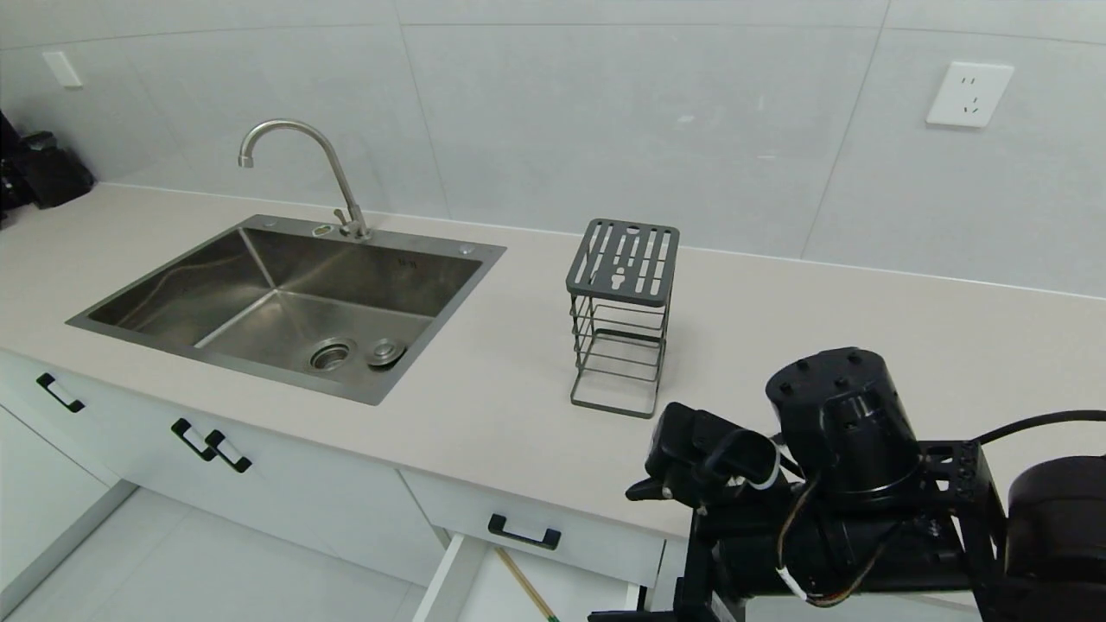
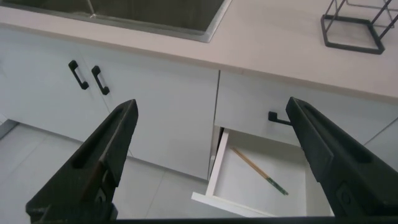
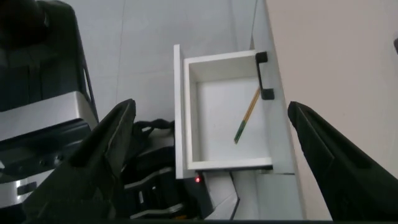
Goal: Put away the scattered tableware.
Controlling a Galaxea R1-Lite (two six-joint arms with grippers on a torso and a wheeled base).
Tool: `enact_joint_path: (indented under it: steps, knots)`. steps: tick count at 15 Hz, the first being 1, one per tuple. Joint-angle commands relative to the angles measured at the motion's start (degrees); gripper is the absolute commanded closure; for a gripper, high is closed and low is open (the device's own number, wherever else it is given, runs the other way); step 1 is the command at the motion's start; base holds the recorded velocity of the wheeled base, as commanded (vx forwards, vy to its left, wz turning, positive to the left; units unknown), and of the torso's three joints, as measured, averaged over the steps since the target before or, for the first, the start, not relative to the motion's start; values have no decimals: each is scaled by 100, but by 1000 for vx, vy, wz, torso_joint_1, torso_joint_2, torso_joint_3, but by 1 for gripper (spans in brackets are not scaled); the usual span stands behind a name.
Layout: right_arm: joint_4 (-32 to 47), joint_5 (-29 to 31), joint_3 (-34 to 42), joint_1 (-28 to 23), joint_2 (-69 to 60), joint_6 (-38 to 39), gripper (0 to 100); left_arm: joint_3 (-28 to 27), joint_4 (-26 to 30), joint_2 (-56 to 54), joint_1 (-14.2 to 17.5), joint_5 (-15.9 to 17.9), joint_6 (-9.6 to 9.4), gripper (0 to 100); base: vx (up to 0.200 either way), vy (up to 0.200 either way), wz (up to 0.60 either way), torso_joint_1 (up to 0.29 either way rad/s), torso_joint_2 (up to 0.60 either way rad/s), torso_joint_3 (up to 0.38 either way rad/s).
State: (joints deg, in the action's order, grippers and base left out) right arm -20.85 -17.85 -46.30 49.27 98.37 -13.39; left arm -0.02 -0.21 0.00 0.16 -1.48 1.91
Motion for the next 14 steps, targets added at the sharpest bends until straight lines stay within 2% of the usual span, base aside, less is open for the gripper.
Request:
enact_joint_path:
  steps: [1,3,5,9,14]
  knots:
    - [89,9,-142,-137,157,-94,0,2,3,0,2,-2,2,0,0,0,0,56,-105,-46]
    - [-121,115,68,-234,359,-85,0,2,3,0,2,-2,2,0,0,0,0,21,-25,-16]
    - [-921,273,271,-304,631,-59,0,2,3,0,2,-2,11,0,0,0,0,0,0,0]
    - [-1097,818,262,-700,658,-50,0,2,3,0,2,-2,2,0,0,0,0,0,0,0]
    - [-1194,871,939,-1227,16,-68,0,2,3,0,2,-2,2,0,0,0,0,0,0,0]
